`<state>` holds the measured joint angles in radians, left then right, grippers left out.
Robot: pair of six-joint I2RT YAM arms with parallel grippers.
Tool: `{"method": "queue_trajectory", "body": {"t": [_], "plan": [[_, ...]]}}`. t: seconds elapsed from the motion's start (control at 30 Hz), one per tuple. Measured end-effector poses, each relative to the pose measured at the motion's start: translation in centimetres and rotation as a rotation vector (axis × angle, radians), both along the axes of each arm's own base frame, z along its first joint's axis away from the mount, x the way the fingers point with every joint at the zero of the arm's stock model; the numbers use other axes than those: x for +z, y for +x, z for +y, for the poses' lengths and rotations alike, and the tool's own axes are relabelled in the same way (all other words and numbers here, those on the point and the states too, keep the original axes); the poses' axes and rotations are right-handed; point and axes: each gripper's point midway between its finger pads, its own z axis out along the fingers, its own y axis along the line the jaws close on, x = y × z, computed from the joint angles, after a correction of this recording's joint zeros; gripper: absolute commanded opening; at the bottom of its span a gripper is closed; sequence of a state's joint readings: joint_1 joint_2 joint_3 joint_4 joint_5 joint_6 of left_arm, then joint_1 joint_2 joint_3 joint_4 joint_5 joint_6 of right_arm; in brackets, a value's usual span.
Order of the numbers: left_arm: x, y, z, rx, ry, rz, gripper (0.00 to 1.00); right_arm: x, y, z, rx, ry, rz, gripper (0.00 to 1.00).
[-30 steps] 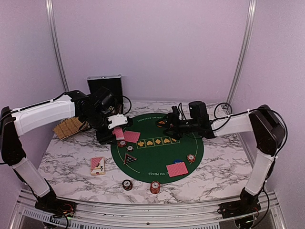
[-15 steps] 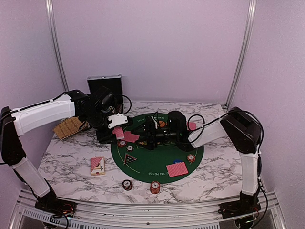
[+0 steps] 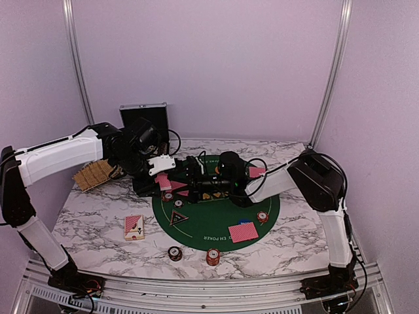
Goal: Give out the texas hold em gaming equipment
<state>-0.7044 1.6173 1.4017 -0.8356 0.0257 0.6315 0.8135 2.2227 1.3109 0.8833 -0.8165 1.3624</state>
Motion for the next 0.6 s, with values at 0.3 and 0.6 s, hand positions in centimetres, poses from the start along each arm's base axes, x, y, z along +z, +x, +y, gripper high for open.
{"method": "queue_trajectory", "body": {"t": [0.3,0.6], "plan": [[0.2,0.1,-0.1,0.0,-0.005,-0.003,0.0,0.5,-0.5,2.0,0.041,0.031,0.007,0.9],[0.2,0.0,-0.1,-0.002,-0.007,-0.002,0.0,0.5,-0.9,2.3,0.053,0.033,0.017,0.9]]}}
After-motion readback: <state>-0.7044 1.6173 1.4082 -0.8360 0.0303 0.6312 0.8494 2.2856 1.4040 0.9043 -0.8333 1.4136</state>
